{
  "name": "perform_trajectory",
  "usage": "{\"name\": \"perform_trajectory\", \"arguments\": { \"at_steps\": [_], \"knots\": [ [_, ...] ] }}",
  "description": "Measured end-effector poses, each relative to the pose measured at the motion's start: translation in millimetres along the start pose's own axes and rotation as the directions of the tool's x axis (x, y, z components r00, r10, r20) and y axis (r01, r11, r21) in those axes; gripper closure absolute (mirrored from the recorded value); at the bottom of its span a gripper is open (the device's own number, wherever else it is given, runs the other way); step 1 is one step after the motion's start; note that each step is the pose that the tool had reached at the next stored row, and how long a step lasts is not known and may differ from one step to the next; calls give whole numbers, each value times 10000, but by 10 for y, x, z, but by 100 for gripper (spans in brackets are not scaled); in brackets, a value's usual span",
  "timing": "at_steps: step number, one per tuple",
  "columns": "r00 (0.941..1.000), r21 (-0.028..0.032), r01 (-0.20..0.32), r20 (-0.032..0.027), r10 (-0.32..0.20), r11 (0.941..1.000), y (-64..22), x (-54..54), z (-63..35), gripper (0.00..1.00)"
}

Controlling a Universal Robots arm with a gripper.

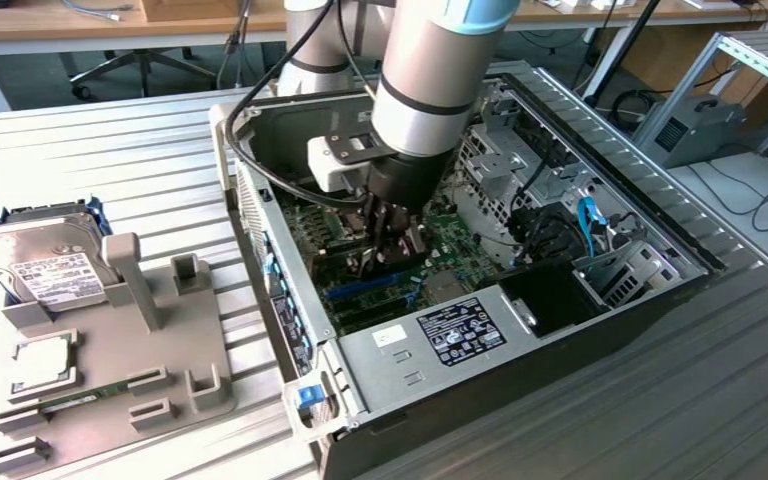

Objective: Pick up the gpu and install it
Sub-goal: 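Insert the gpu into the slot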

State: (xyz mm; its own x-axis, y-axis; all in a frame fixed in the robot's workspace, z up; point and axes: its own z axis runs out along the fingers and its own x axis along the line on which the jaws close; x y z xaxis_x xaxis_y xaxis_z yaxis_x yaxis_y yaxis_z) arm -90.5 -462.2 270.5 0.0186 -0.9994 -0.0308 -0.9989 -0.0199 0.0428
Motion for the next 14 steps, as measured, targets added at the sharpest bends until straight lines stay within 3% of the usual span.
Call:
{"name": "perform_trajectory", "arguments": {
  "at_steps": [5,10,14],
  "knots": [
    [10000,-1,0,-1,0,10000,97,-2,21,74],
    [10000,-1,-1,-4,1,10000,108,-2,28,74],
    [10000,-1,-36,-61,36,10000,106,-2,52,74]
  ]
}}
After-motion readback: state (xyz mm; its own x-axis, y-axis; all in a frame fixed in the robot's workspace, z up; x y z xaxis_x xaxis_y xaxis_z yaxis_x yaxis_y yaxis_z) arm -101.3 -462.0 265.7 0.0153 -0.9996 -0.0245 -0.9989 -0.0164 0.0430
